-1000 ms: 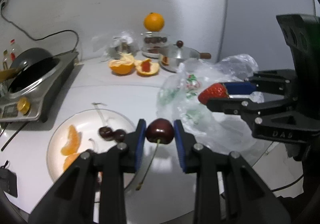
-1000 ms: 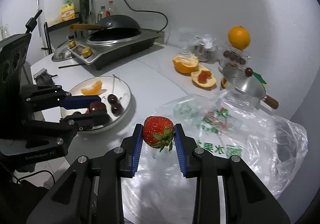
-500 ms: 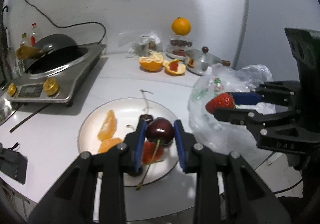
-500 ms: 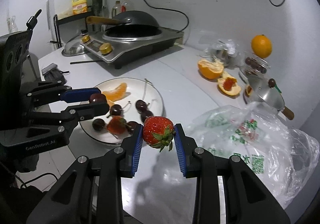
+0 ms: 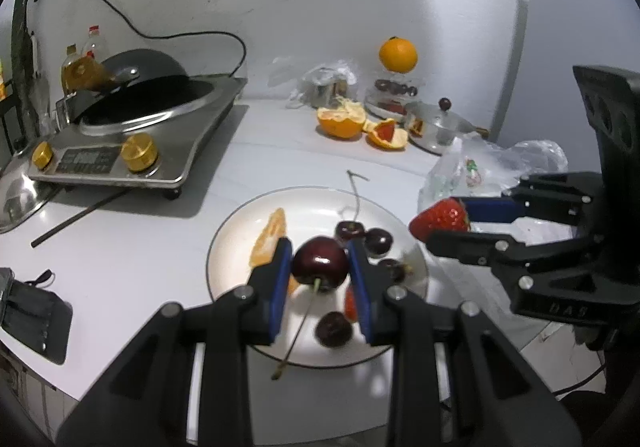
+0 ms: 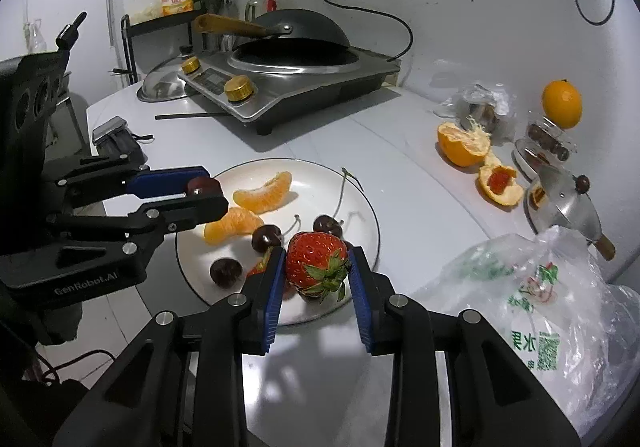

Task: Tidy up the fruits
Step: 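Open the right gripper to drop the strawberry while the left gripper releases the cherry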

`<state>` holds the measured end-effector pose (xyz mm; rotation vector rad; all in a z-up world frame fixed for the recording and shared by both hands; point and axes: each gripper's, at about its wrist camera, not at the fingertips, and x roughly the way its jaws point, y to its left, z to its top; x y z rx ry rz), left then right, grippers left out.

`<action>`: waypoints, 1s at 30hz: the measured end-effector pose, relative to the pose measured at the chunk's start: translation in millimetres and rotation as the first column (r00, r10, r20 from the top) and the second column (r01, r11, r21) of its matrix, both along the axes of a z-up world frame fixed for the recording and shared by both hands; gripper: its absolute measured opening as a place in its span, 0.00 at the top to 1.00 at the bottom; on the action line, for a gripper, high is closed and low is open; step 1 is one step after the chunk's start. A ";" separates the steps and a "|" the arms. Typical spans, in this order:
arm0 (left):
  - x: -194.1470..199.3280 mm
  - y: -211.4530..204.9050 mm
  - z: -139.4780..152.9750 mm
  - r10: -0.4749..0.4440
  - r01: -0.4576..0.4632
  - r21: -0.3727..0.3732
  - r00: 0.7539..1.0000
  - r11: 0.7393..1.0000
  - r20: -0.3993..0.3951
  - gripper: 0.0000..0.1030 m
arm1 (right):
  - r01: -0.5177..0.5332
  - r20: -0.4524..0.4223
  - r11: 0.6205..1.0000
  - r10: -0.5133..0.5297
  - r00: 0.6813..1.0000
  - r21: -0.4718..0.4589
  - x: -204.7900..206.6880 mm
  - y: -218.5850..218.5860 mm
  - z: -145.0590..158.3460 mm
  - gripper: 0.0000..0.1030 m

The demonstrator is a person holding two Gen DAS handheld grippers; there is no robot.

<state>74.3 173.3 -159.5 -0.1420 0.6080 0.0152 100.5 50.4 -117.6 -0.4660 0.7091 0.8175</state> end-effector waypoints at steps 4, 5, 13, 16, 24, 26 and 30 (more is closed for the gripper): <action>4.7 9.1 -3.9 0.000 0.000 -0.003 1.000 1.000 -0.002 0.72 | -0.003 -0.012 1.000 0.003 1.000 0.001 6.1 11.3 -5.2 0.68; 5.7 11.7 -4.8 -0.001 0.001 -0.002 1.000 1.000 -0.003 0.72 | -0.004 -0.015 1.000 0.004 1.000 -0.001 7.4 13.8 -6.8 0.68; 20.3 22.9 -17.2 -0.005 0.005 -0.012 0.999 1.000 -0.034 0.72 | -0.014 -0.046 1.000 0.014 0.999 -0.004 23.5 34.1 -21.3 0.68; 26.7 28.1 -24.6 -0.002 0.001 -0.019 0.998 1.000 -0.056 0.72 | -0.021 -0.061 1.000 0.021 0.998 -0.004 29.8 42.2 -27.8 0.68; 36.4 34.7 -40.1 0.013 -0.018 -0.046 0.995 0.999 -0.101 0.72 | -0.042 -0.085 0.999 0.042 0.995 -0.003 41.8 60.9 -40.5 0.68; 37.9 35.5 -42.2 0.016 -0.022 -0.051 0.994 0.998 -0.110 0.71 | -0.044 -0.092 0.999 0.043 0.995 -0.007 45.2 63.6 -43.9 0.68; 40.4 38.4 -45.3 0.022 -0.030 -0.058 0.992 0.998 -0.123 0.70 | -0.050 -0.101 0.999 0.050 0.994 -0.002 48.0 66.5 -47.1 0.68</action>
